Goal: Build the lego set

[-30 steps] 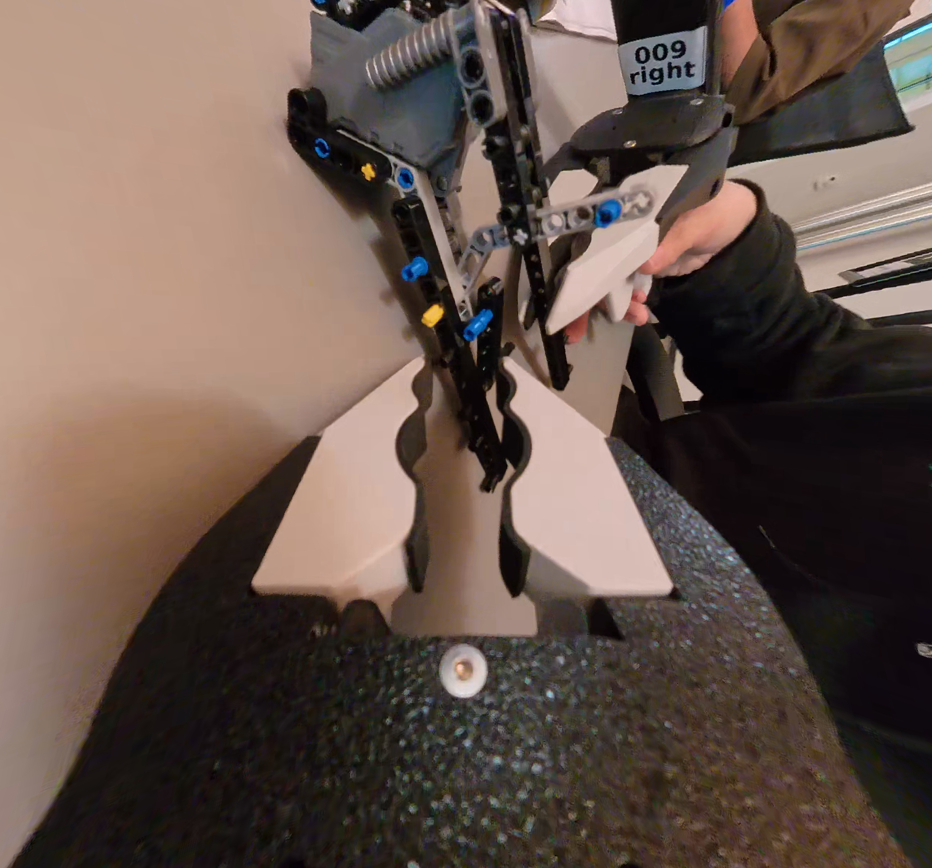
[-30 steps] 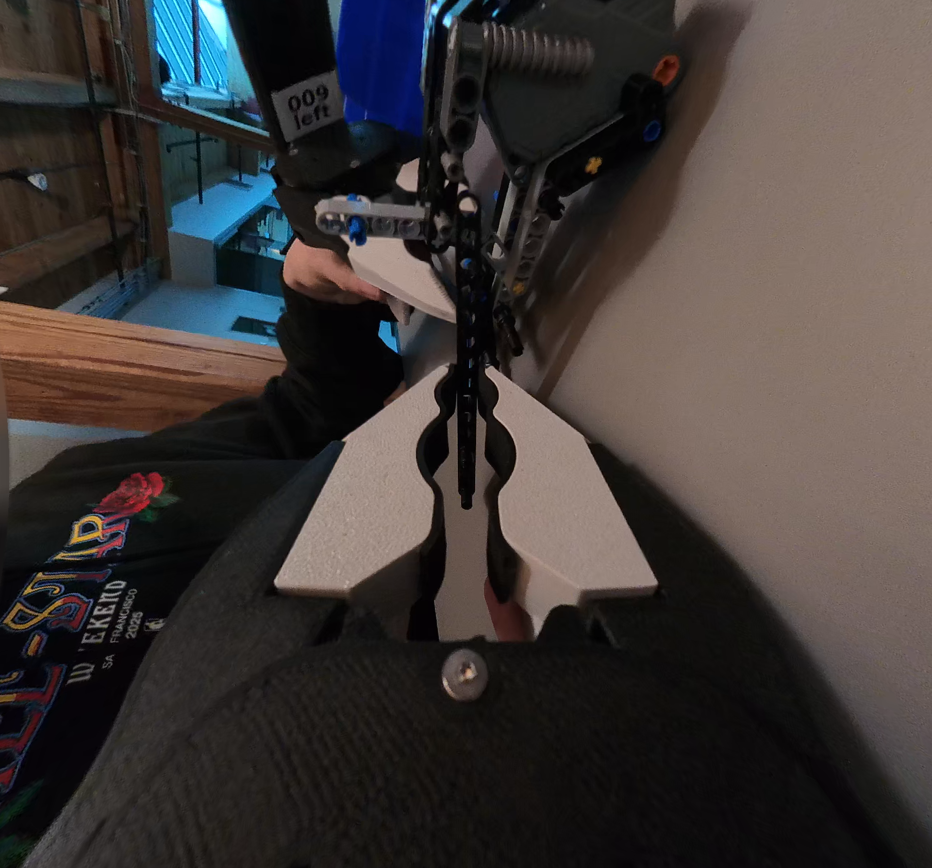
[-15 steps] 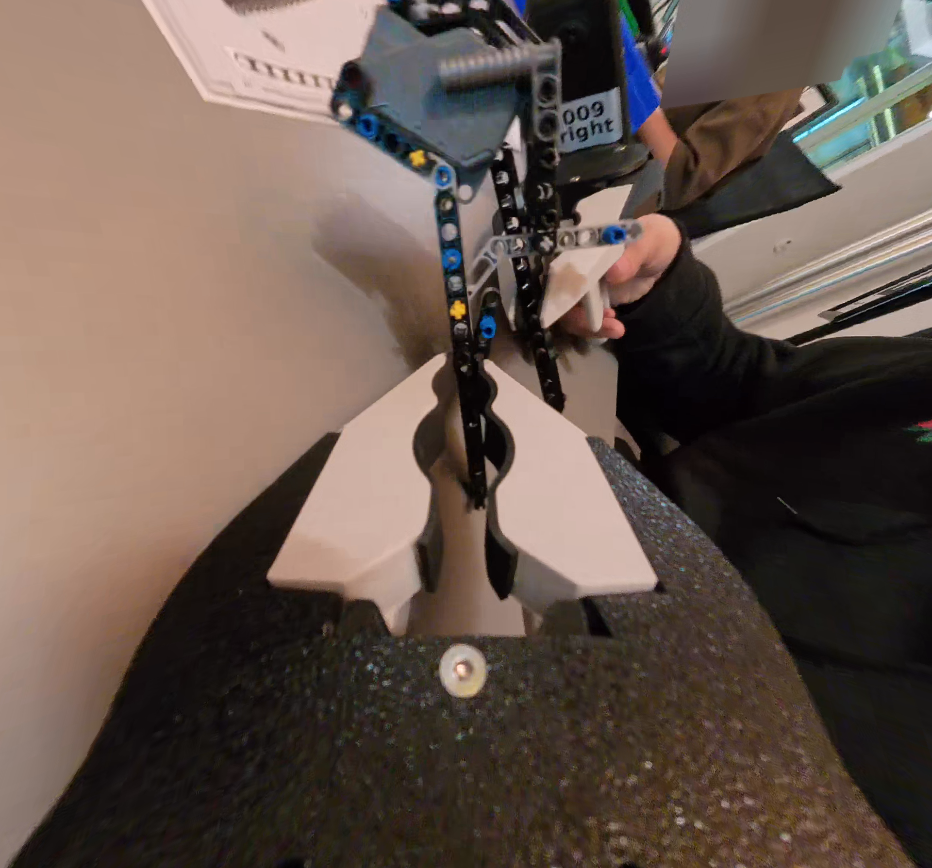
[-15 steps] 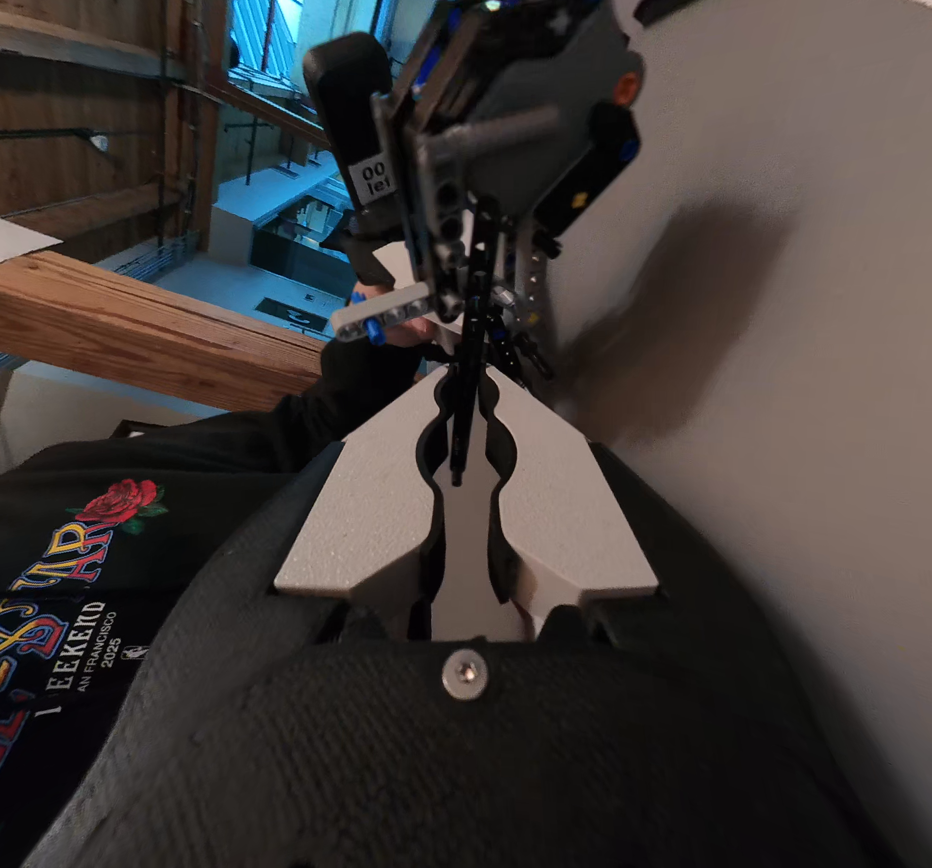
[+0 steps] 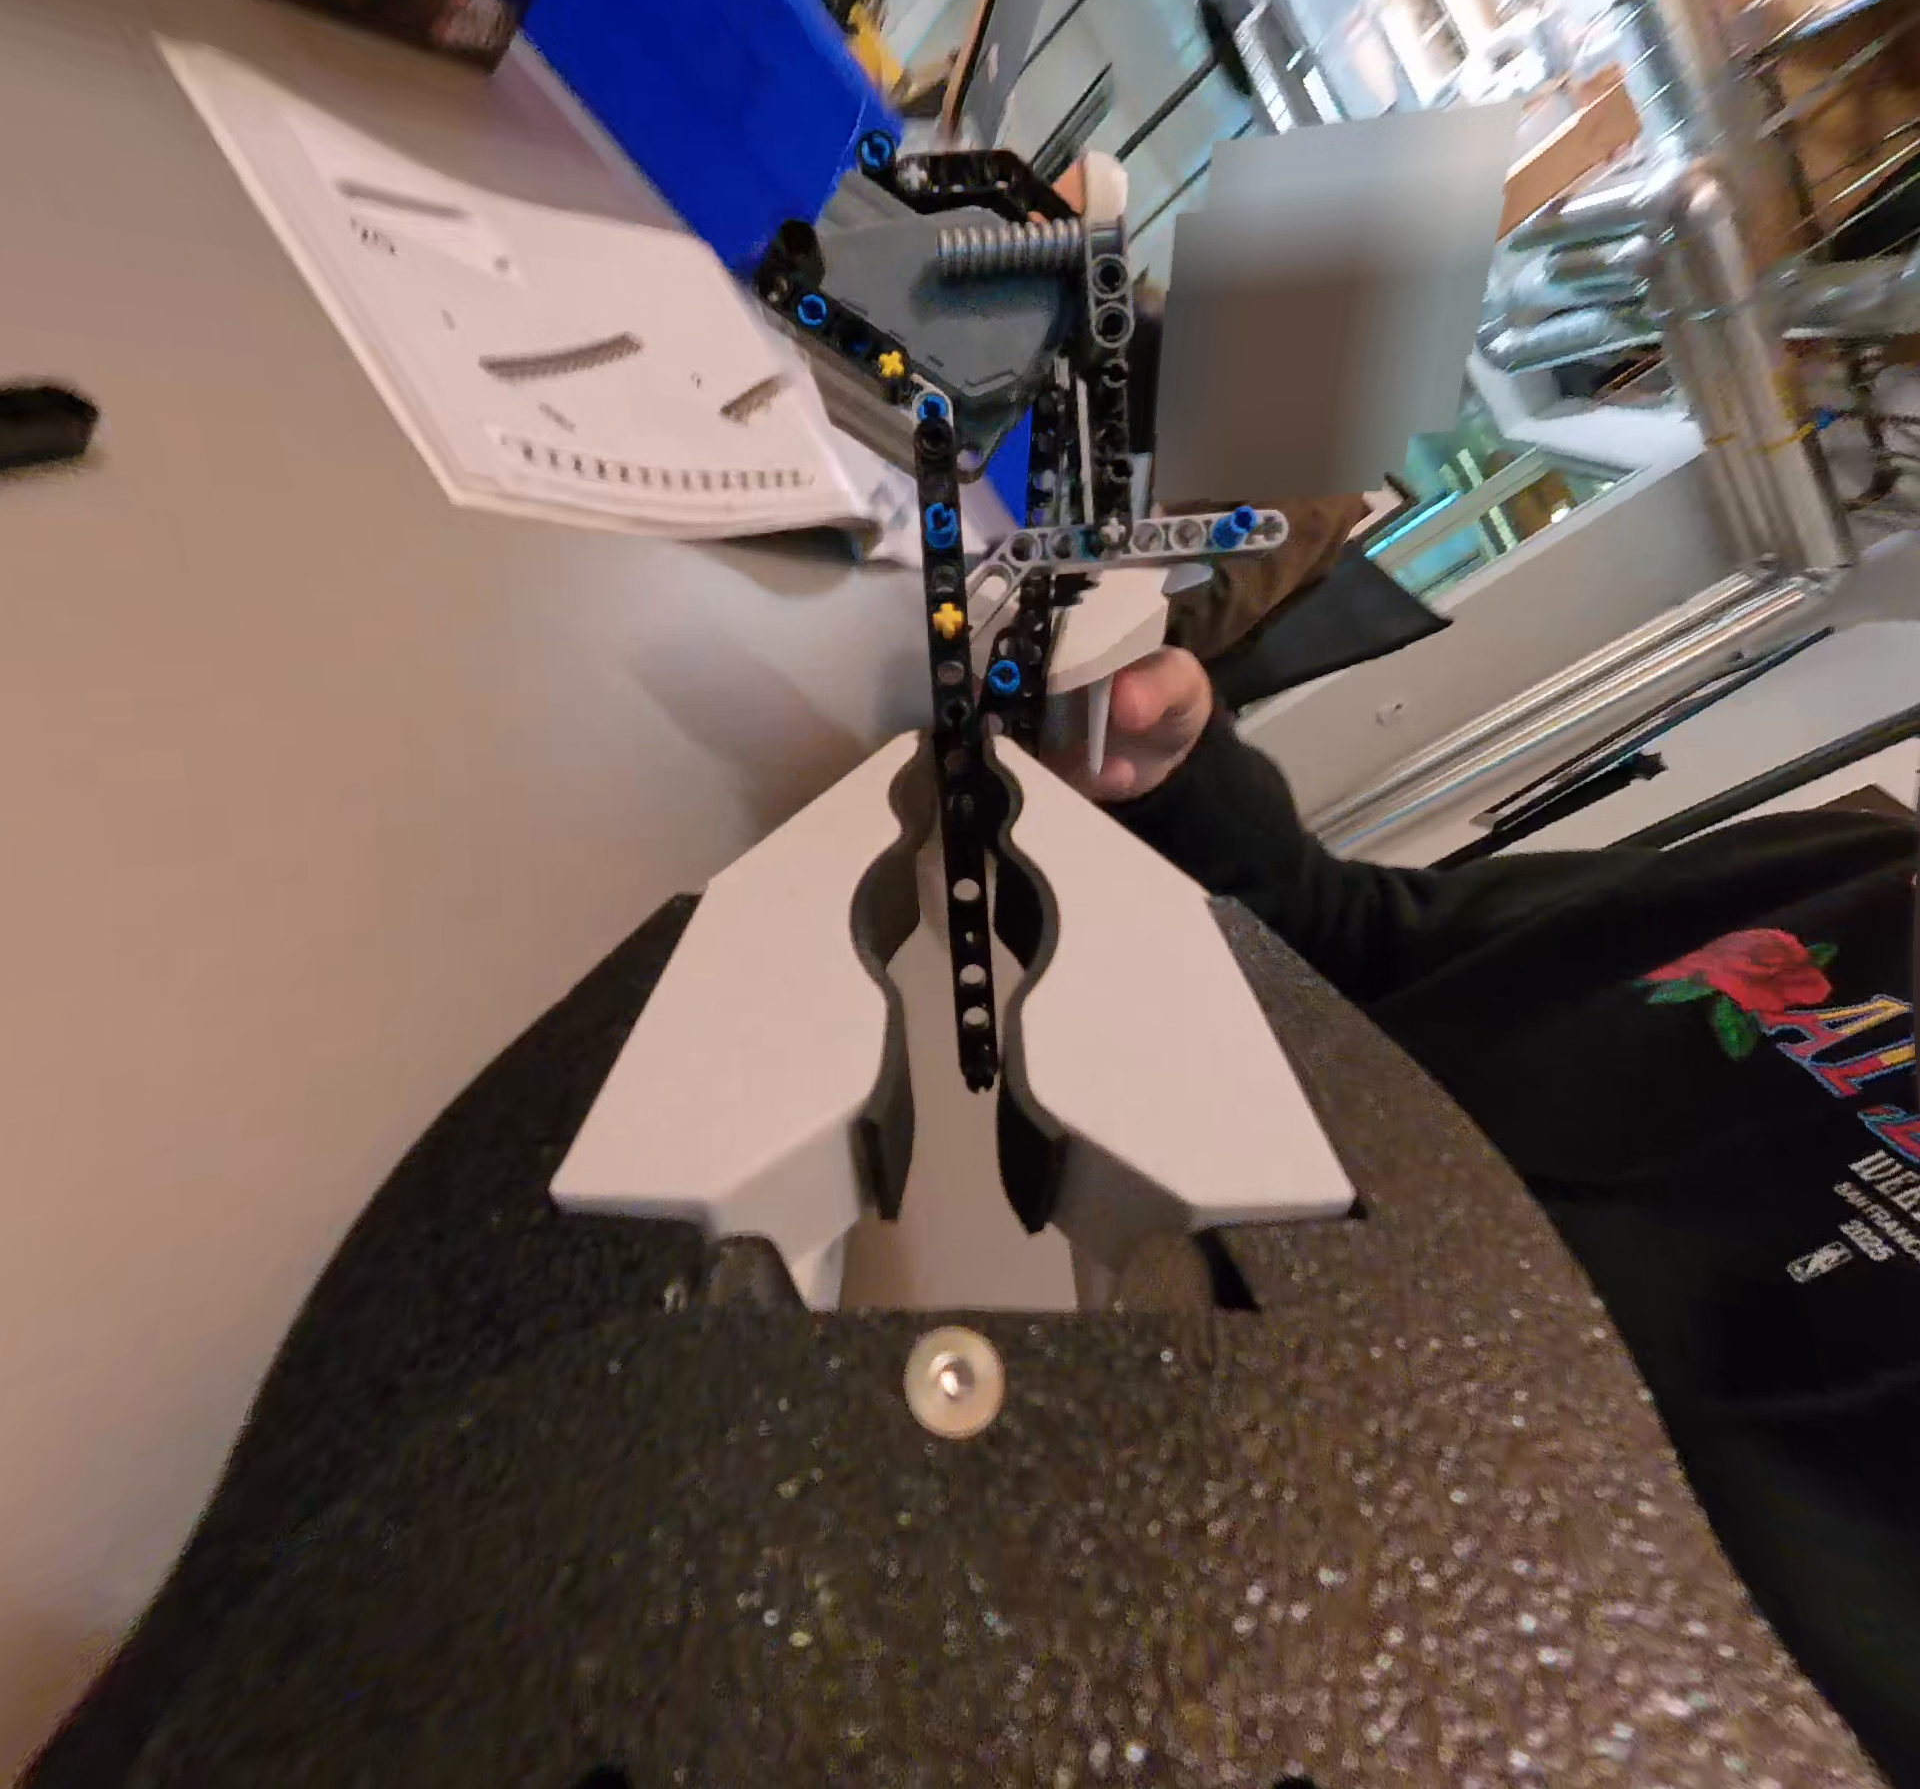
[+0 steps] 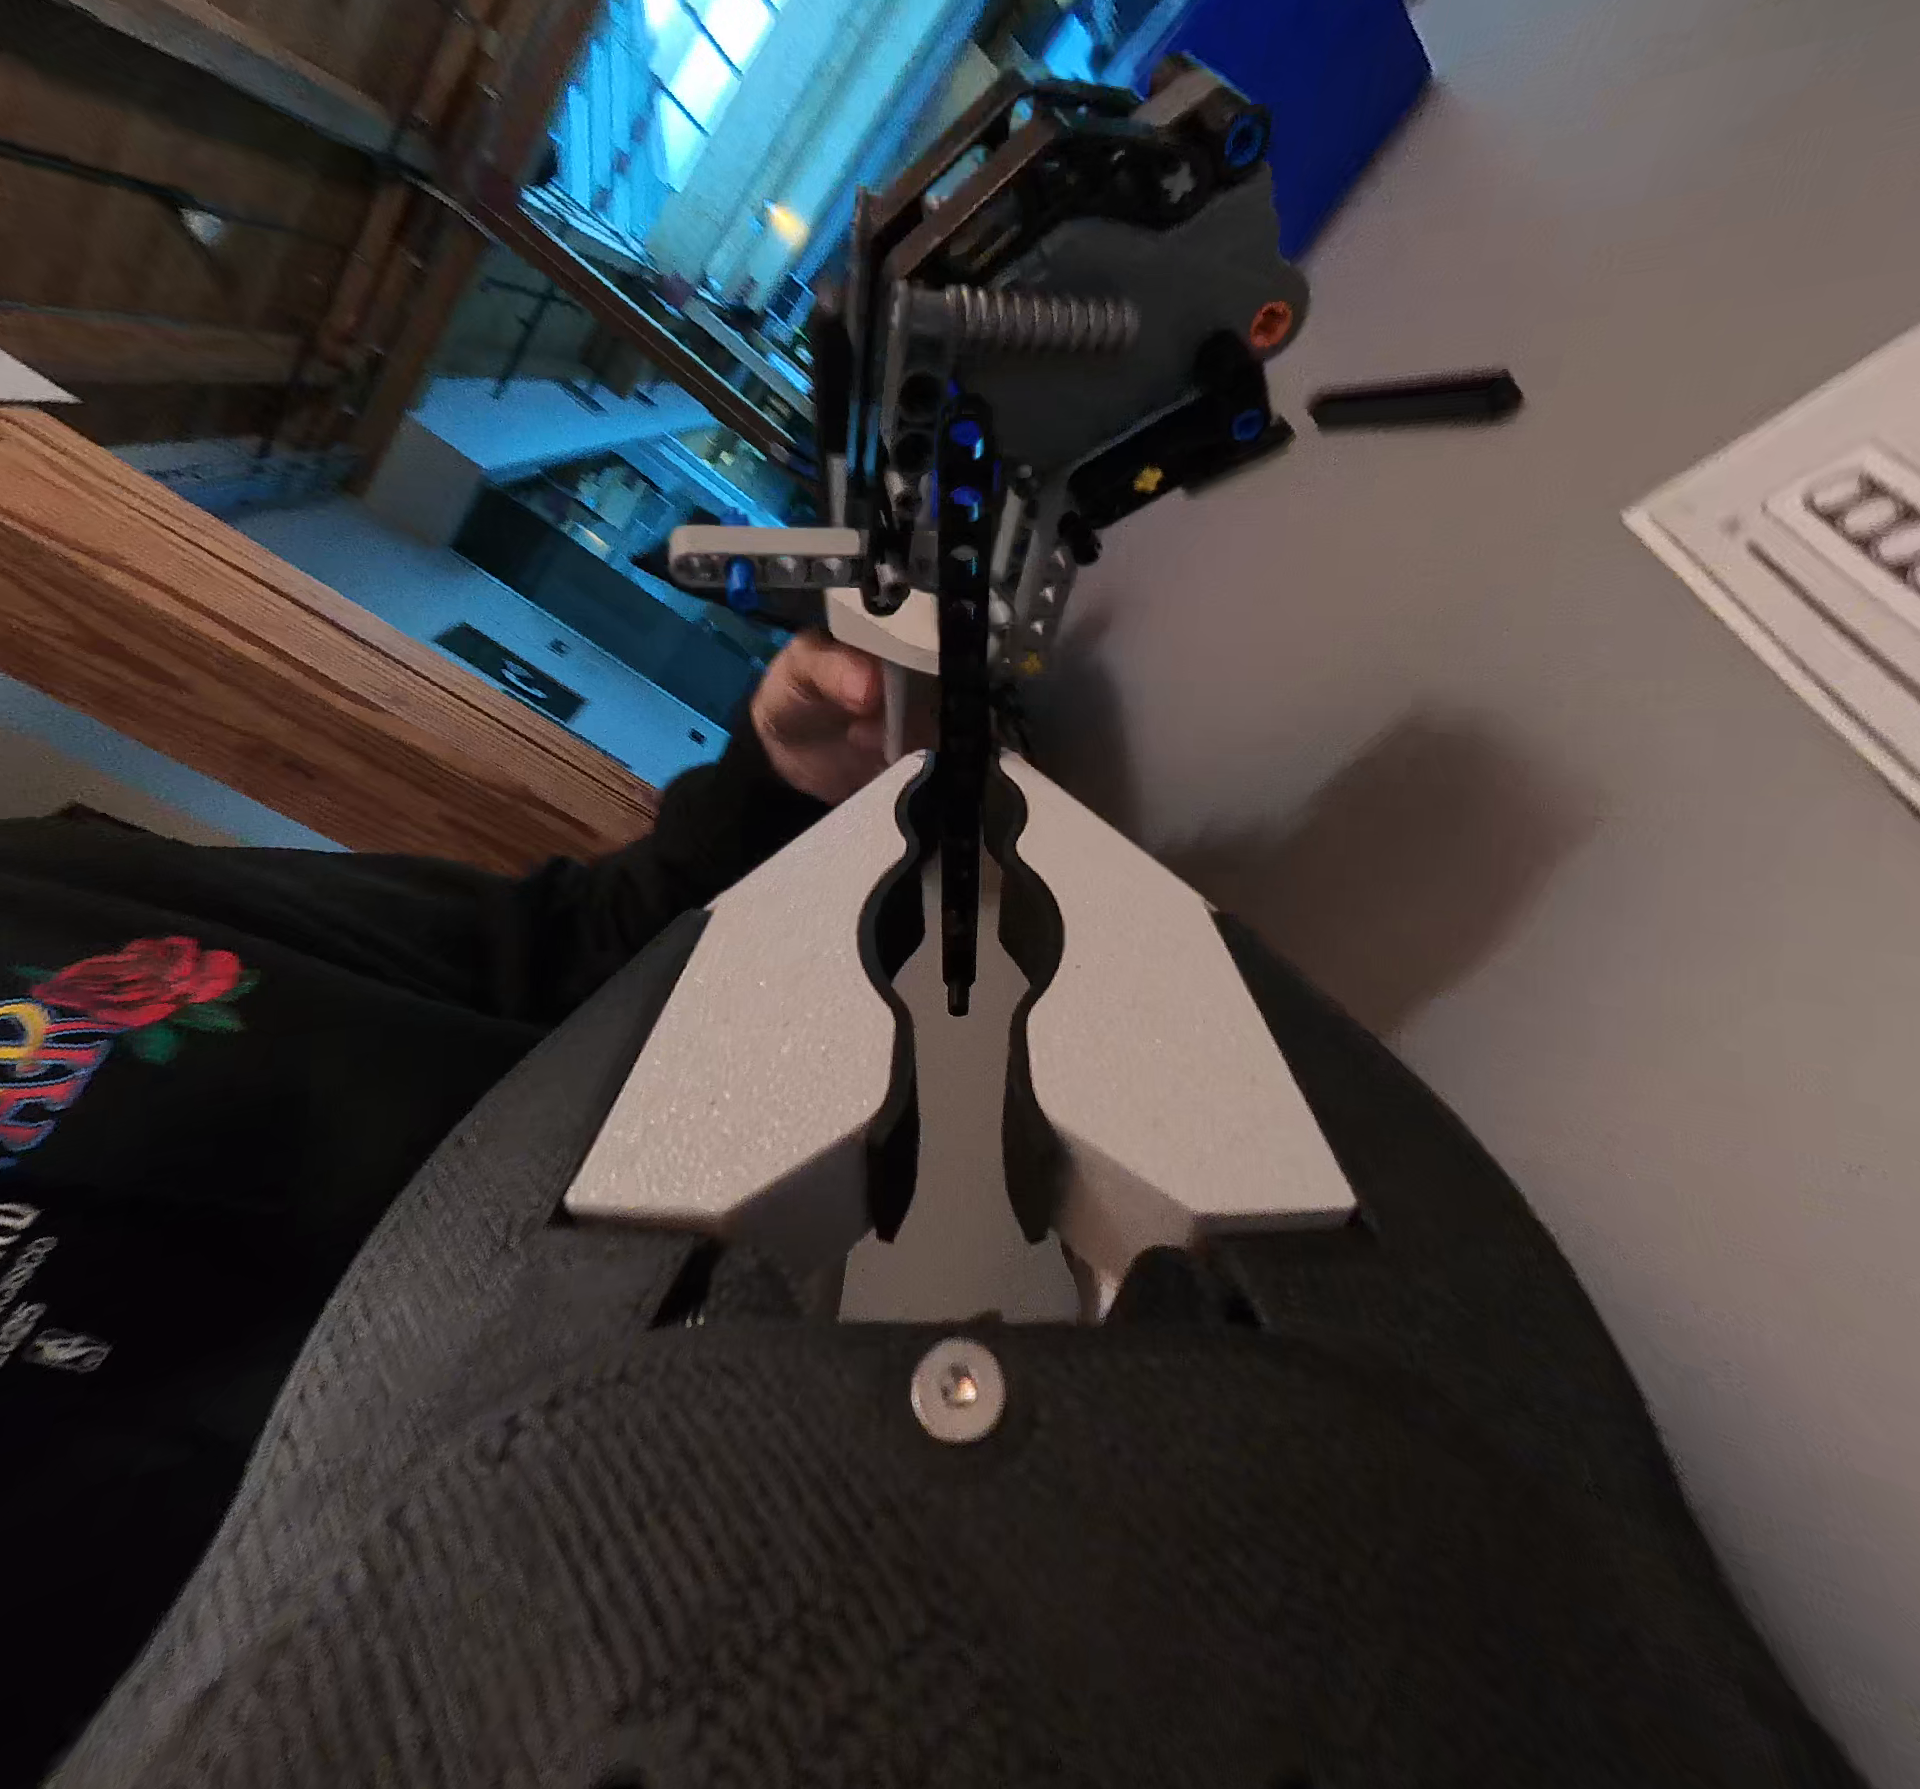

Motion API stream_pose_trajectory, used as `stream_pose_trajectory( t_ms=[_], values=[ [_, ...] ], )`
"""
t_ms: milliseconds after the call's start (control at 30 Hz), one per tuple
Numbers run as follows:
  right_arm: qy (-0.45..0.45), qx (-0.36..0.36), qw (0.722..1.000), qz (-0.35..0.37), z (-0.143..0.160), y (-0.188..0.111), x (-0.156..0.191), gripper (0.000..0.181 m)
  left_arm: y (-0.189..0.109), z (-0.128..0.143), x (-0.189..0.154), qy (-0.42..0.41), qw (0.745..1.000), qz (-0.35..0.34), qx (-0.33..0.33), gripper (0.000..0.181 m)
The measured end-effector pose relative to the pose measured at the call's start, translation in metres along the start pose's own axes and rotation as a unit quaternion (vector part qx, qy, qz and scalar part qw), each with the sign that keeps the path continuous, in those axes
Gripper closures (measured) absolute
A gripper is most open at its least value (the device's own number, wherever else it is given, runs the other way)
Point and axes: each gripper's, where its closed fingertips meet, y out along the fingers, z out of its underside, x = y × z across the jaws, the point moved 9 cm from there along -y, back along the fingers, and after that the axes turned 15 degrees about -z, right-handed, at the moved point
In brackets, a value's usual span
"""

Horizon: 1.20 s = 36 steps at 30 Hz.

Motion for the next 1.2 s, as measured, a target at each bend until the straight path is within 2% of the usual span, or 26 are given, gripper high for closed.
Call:
stream_pose_trajectory(
  t_ms=[100,200,300,467,567,867,1200],
  values=[
    [-0.018,-0.038,0.998,-0.054,-0.01,0.0,0.001,0.176,-0.001,-0.011,-0.005,0.001,0.998,0.027,-0.053,0.176],
    [-0.051,-0.044,0.993,-0.096,-0.016,0.005,0.003,0.177,-0.005,-0.022,-0.012,0.004,0.995,0.038,-0.088,0.176],
    [-0.096,-0.052,0.989,-0.104,-0.02,0.01,0.004,0.176,-0.009,-0.029,-0.021,0.01,0.994,0.04,-0.106,0.176],
    [-0.116,-0.086,0.981,-0.129,-0.022,0.012,0.006,0.177,-0.015,-0.029,-0.034,0.077,0.991,0.022,-0.103,0.176],
    [-0.118,-0.093,0.98,-0.134,-0.022,0.012,0.006,0.177,-0.016,-0.027,-0.033,0.078,0.992,0.026,-0.095,0.176],
    [-0.118,-0.069,0.984,-0.117,-0.017,0.02,0.007,0.177,-0.017,-0.028,-0.028,0.035,0.99,0.034,-0.136,0.176],
    [-0.11,-0.073,0.984,-0.118,-0.017,0.02,0.006,0.176,-0.01,-0.025,-0.035,0.048,0.987,0.039,-0.146,0.176]
  ],
)
